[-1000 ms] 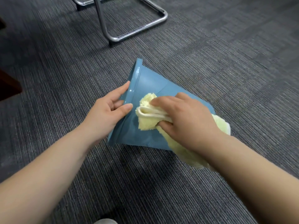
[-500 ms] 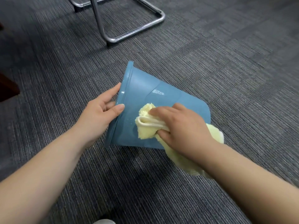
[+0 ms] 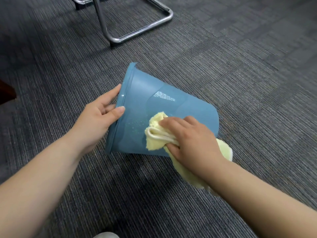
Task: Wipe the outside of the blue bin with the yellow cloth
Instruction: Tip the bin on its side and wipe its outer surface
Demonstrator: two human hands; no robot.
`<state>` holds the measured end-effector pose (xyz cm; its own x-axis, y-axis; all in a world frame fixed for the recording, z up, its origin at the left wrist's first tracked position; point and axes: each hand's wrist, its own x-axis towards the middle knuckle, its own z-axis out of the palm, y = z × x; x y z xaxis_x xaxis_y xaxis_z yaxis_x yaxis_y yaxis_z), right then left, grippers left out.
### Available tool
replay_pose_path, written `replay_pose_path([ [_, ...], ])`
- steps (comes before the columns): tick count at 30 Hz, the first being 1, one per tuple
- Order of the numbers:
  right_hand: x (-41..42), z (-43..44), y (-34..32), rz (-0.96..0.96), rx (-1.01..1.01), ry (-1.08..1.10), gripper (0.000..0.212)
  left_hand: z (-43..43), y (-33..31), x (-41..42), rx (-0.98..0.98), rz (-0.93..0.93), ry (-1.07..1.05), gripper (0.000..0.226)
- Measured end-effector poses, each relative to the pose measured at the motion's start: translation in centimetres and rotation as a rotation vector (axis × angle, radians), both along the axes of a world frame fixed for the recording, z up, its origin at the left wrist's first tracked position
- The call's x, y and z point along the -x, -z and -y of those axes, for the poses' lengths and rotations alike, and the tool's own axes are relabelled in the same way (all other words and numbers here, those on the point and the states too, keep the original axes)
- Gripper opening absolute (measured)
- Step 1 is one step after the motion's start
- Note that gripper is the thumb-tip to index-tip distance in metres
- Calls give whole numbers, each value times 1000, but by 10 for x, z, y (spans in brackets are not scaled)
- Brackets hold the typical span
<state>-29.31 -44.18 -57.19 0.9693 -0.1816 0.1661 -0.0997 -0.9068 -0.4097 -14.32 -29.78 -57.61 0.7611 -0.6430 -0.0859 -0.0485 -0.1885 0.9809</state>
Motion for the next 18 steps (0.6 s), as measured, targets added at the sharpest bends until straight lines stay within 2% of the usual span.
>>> replay_pose_path([
  [2,-1,7,3,5,-1,40,40,-1,1,-2,0,-9,-11,48],
  [7,-2,44,10,-60,-170,400,39,-5,3,-3,-9,-28,-28,49],
  [9,-3,40,11,-57,-147,376,38,-4,3,-4,-16,-27,-32,49],
  [15,3,21,14,-41,-83,116,41,-4,3,-4,-36,-14,-76,50],
  [18,8,37,12,-23,-94,218,40,-2,2,-3,-31,-20,-78,50],
])
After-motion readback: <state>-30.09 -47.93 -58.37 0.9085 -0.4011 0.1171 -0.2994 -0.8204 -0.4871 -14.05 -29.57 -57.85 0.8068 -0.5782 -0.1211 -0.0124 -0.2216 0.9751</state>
